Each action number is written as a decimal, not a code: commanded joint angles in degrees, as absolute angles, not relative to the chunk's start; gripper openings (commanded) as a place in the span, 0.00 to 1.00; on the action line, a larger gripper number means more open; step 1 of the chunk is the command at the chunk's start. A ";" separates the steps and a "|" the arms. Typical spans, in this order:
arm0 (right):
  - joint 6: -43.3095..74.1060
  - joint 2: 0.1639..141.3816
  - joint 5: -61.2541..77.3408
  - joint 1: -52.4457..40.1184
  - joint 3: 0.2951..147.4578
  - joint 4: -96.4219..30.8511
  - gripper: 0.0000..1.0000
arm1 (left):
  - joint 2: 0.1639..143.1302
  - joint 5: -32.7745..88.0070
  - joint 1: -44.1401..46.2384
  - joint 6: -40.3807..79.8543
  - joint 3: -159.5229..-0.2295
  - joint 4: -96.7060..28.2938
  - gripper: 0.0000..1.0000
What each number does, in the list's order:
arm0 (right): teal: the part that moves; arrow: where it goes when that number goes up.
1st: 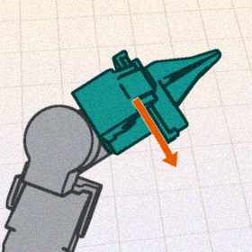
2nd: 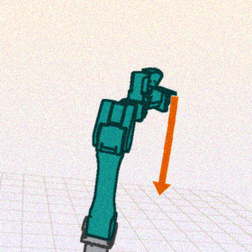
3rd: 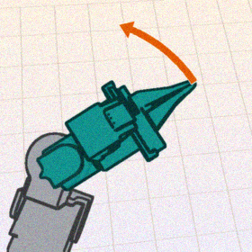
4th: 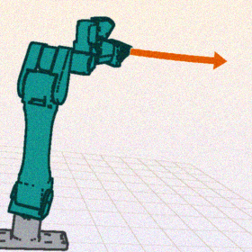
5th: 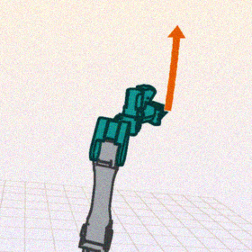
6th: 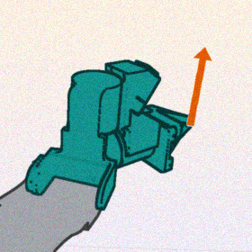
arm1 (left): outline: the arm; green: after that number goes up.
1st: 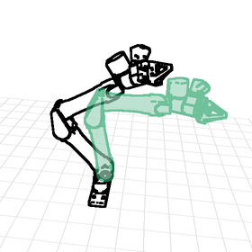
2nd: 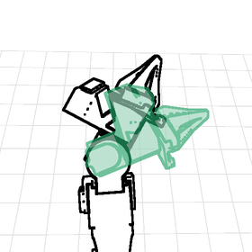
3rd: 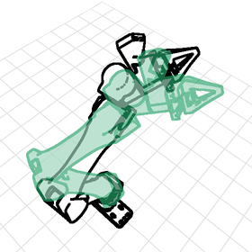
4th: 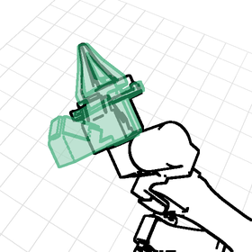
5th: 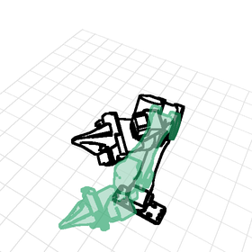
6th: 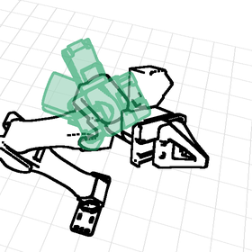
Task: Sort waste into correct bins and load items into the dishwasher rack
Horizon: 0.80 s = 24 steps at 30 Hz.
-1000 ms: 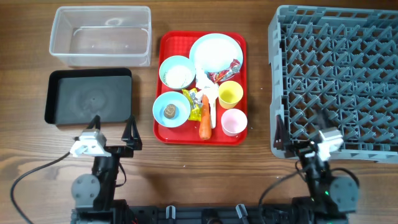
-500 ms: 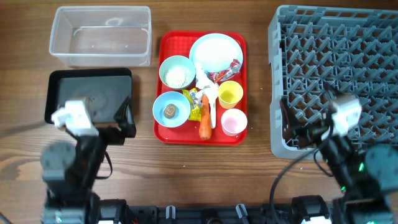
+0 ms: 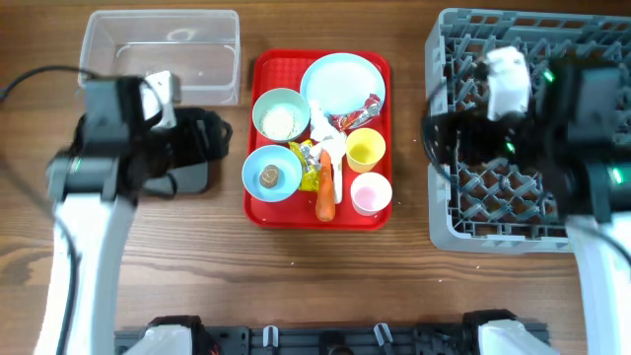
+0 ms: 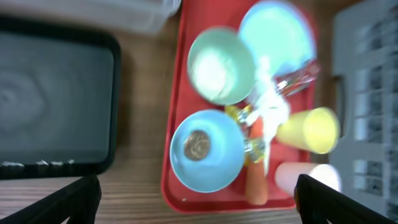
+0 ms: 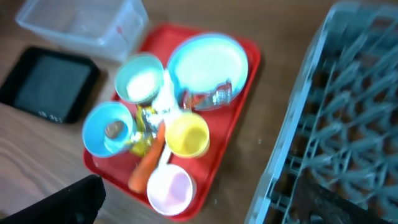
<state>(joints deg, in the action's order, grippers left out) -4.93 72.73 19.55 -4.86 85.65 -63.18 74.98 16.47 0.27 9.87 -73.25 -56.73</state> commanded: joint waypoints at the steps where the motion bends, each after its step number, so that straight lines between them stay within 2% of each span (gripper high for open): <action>1: -6.02 78.19 20.75 -5.30 86.87 -64.62 1.00 | 83.70 17.78 0.58 9.52 -73.82 -57.43 1.00; 5: -9.28 81.23 25.91 -5.30 86.87 -66.04 1.00 | 91.13 18.02 0.58 9.63 -73.82 -56.95 1.00; 10: -8.91 81.65 26.00 -5.28 86.89 -65.89 1.00 | 96.66 18.94 0.60 9.61 -73.82 -57.54 1.00; 18: -8.78 81.65 26.20 -5.30 86.89 -65.84 1.00 | 97.62 22.04 2.04 8.21 -73.84 -55.05 1.00; 21: -8.75 81.65 27.31 -5.30 86.89 -65.54 0.99 | 97.62 19.27 4.95 6.61 -73.84 -53.71 0.88; 24: -8.75 81.65 27.31 -5.30 86.89 -65.32 0.94 | 97.89 13.15 8.47 6.96 -73.84 -52.51 0.77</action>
<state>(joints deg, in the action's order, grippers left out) -7.86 81.71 25.52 -4.86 85.67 -65.63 97.62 18.76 4.64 8.10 -73.25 -53.52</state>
